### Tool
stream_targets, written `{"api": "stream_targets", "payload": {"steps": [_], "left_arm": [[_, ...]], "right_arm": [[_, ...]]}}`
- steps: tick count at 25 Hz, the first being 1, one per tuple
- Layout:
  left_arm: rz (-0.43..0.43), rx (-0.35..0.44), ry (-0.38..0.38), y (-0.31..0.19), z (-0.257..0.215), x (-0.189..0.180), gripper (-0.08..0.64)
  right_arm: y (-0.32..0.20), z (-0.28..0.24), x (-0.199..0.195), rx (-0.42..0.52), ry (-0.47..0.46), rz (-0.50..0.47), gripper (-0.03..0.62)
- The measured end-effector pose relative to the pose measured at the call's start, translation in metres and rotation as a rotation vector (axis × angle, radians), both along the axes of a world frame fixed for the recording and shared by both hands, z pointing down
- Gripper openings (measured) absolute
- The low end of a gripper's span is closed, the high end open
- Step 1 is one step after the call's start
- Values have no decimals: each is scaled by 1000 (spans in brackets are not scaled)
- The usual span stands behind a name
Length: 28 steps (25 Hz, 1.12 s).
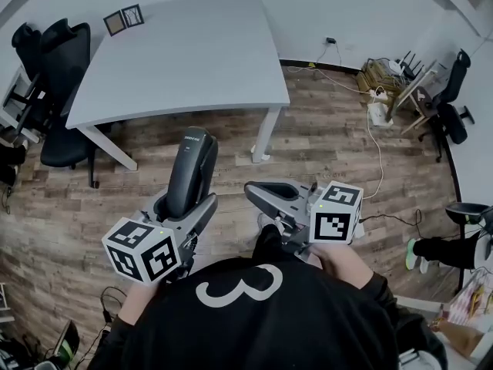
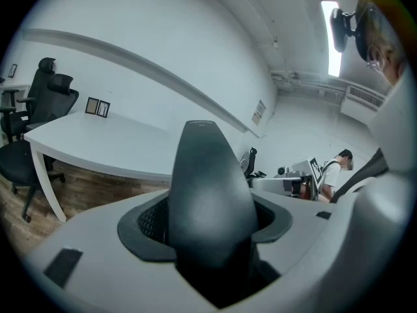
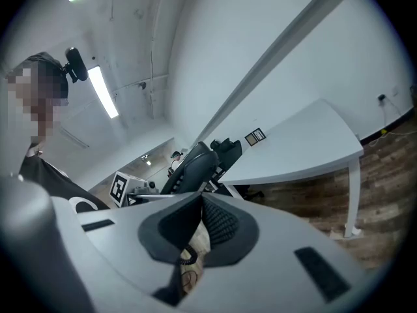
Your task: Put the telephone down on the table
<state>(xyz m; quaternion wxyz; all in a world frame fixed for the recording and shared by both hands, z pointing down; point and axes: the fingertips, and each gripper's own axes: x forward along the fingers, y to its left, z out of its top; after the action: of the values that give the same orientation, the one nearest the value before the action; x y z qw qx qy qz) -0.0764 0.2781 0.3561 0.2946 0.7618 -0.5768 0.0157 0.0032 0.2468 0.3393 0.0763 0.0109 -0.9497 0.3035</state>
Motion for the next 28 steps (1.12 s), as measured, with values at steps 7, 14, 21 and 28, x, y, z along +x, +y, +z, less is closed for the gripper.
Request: {"api": "stream_targets", "payload": {"steps": [7, 14, 21, 28], "left_arm": [[-24, -37, 8, -59, 0, 12, 296], [-52, -55, 11, -131, 4, 27, 296], [-52, -56, -14, -210, -6, 47, 296], [-64, -26, -30, -274, -20, 70, 296]], "right_arm": [[-60, -1, 10, -50, -8, -35, 9], [-131, -2, 20, -52, -20, -83, 9], [-211, -17, 36, -42, -60, -105, 9], [-282, -30, 61, -28, -94, -96, 9]]}}
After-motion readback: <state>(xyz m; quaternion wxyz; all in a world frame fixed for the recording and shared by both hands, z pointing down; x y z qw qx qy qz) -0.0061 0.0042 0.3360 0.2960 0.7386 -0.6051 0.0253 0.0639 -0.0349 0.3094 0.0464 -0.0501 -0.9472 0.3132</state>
